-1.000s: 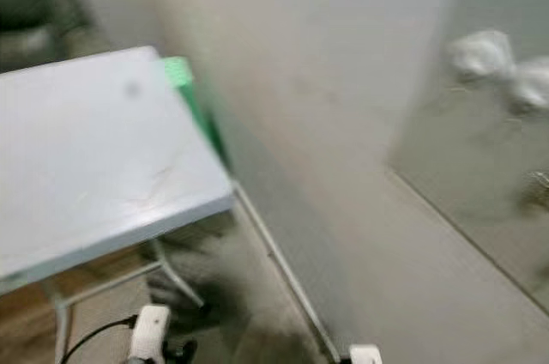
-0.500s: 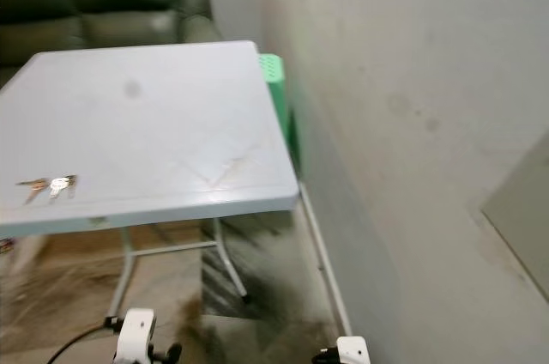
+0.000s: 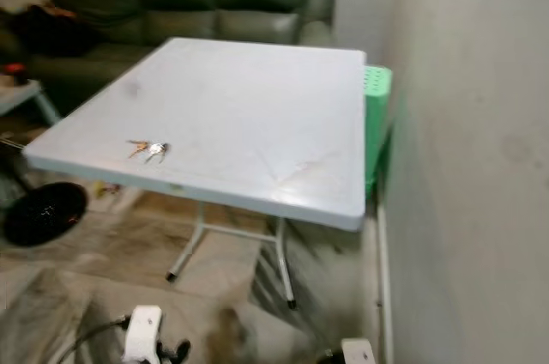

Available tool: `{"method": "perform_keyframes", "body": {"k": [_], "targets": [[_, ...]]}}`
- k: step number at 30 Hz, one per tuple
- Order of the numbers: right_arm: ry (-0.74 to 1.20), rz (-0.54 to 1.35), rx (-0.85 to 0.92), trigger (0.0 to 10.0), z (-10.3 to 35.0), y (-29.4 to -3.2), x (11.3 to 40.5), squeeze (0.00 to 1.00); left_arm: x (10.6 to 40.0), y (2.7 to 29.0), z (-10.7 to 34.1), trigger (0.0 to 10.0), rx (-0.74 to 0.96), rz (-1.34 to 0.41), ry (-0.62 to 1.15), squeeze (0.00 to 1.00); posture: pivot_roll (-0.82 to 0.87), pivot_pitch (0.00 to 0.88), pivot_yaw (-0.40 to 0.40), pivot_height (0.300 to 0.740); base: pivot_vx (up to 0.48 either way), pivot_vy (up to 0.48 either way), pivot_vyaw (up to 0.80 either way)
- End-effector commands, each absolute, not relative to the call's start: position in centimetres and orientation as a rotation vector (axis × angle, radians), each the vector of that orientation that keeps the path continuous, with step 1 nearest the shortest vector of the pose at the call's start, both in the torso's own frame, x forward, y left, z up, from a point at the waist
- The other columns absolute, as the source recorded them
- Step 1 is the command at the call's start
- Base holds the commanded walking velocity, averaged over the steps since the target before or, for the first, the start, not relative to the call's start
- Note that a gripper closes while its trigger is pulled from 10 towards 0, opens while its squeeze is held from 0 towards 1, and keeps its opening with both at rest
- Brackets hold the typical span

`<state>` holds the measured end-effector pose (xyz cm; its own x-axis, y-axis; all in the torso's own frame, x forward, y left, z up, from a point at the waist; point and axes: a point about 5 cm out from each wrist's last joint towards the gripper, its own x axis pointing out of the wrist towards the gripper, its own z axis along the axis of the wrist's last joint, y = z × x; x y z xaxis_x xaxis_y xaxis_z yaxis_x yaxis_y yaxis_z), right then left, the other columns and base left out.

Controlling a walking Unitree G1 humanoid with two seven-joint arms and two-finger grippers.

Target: Hang keys on a hook

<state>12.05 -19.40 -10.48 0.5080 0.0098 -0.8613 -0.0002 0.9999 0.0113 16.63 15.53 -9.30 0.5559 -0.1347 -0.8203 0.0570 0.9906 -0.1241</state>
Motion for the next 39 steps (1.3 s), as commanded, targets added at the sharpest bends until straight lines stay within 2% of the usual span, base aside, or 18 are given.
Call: {"method": "perform_keyframes", "body": {"k": [1, 8, 39], "targets": [[1.008, 0.000, 0.043, 10.0, -10.25, -18.93, 12.89, 0.00, 17.09, 16.39, -9.06, 10.0, -0.077, -0.099, 0.967, 0.00, 0.13, 0.010, -0.007, 0.740, 0.000, 0.000, 0.00], [1.015, 0.003, 0.028, 10.0, -10.29, -19.01, 12.80, 0.00, 17.06, 16.34, -9.08, 10.0, -0.078, -0.103, 0.968, 0.00, 0.13, 0.006, -0.007, 0.740, 0.000, 0.182, 0.00], [1.036, 0.002, 0.026, 10.0, -10.48, -19.39, 12.00, 0.00, 16.76, 16.21, -9.21, 10.0, -0.074, -0.115, 0.976, 0.00, 0.13, 0.000, -0.020, 0.740, 0.000, 0.471, 0.00]]}}
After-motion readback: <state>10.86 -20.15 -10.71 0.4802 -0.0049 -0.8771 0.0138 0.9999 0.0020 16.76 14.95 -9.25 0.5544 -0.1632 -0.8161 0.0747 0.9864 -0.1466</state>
